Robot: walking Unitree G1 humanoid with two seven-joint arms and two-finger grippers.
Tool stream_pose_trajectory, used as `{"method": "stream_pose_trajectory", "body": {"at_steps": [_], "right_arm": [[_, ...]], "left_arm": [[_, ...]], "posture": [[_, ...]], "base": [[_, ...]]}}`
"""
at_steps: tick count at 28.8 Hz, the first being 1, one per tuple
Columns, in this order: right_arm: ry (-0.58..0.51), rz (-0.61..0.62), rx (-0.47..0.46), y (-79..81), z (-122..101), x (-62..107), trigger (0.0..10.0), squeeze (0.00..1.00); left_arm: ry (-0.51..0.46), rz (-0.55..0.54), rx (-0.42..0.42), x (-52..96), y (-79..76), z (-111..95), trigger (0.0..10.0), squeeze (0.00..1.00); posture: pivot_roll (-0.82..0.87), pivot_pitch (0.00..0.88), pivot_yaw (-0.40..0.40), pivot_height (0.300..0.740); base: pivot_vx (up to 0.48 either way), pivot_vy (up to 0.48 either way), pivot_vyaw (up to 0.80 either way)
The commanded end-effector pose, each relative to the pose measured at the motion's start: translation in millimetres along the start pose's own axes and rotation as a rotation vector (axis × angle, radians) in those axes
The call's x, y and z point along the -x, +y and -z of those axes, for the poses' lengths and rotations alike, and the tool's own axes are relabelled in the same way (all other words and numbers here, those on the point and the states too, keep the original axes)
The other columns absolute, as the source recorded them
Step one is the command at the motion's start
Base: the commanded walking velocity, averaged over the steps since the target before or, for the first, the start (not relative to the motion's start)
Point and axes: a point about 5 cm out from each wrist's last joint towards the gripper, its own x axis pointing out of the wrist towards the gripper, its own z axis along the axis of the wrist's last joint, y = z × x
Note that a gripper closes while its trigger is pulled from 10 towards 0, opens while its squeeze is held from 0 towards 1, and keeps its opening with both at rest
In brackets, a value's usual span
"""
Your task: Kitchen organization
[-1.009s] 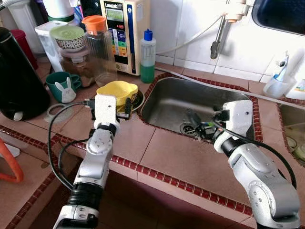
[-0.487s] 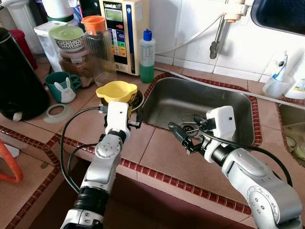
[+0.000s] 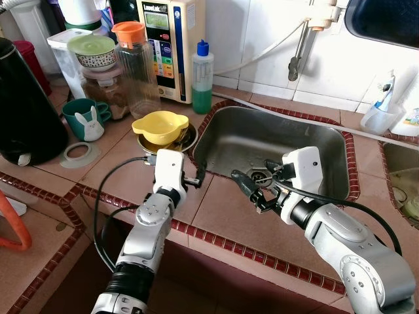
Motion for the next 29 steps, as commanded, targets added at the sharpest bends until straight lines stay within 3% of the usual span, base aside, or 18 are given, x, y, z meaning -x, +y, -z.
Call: {"method": "stream_pose_trajectory", "body": {"at_steps": [1, 6, 7, 12, 20, 26, 27, 29], "right_arm": [[-0.023, -0.018, 0.018, 4.4, -7, 1.1, 10.0, 0.00], [-0.024, -0.006, 0.022, 2.7, -7, 2.5, 10.0, 0.00], [-0.022, -0.007, 0.024, 2.4, -6, 2.8, 10.0, 0.00], [-0.020, -0.011, 0.029, 2.5, -6, 2.2, 10.0, 0.00], [-0.016, -0.014, 0.034, 2.9, -5, 0.7, 10.0, 0.00], [-0.013, -0.013, 0.034, 2.9, -5, 1.1, 10.0, 0.00], [-0.012, -0.014, 0.034, 2.9, -5, 0.9, 10.0, 0.00], [-0.012, -0.014, 0.035, 2.9, -5, 0.8, 10.0, 0.00]], "left_arm": [[-0.018, 0.006, 0.002, -3.6, -1.1, -5, 0.0, 0.00], [-0.032, -0.014, -0.001, -4.4, 2.6, -7, 0.0, 0.00], [-0.034, -0.028, -0.017, -4.2, 4.3, -8, 10.0, 0.00], [-0.096, -0.063, -0.064, -3.6, 10.3, -18, 10.0, 0.00], [-0.079, -0.043, -0.068, -5.2, 10.0, -16, 10.0, 0.00], [-0.012, 0.133, -0.070, -4.4, -11.6, -6, 10.0, 0.00], [-0.038, 0.191, -0.092, -3.1, -21.5, -10, 10.0, 0.00], [-0.050, 0.210, -0.105, -2.6, -24.7, -12, 10.0, 0.00]], "posture": [[-0.03, 0.000, 0.000, 0.740], [-0.03, 0.000, -0.003, 0.740], [-0.03, 0.000, -0.004, 0.740], [-0.03, 0.000, -0.006, 0.740], [-0.03, 0.000, -0.002, 0.740], [-0.03, 0.000, -0.001, 0.740], [-0.03, 0.000, -0.002, 0.740], [-0.03, 0.000, -0.002, 0.740]], "base": [[0.000, 0.000, 0.00], [0.000, 0.000, 0.00], [0.000, 0.000, 0.00], [0.000, 0.000, 0.00], [0.000, 0.000, 0.00], [0.000, 0.000, 0.00], [0.000, 0.000, 0.00], [0.000, 0.000, 0.00]]}}
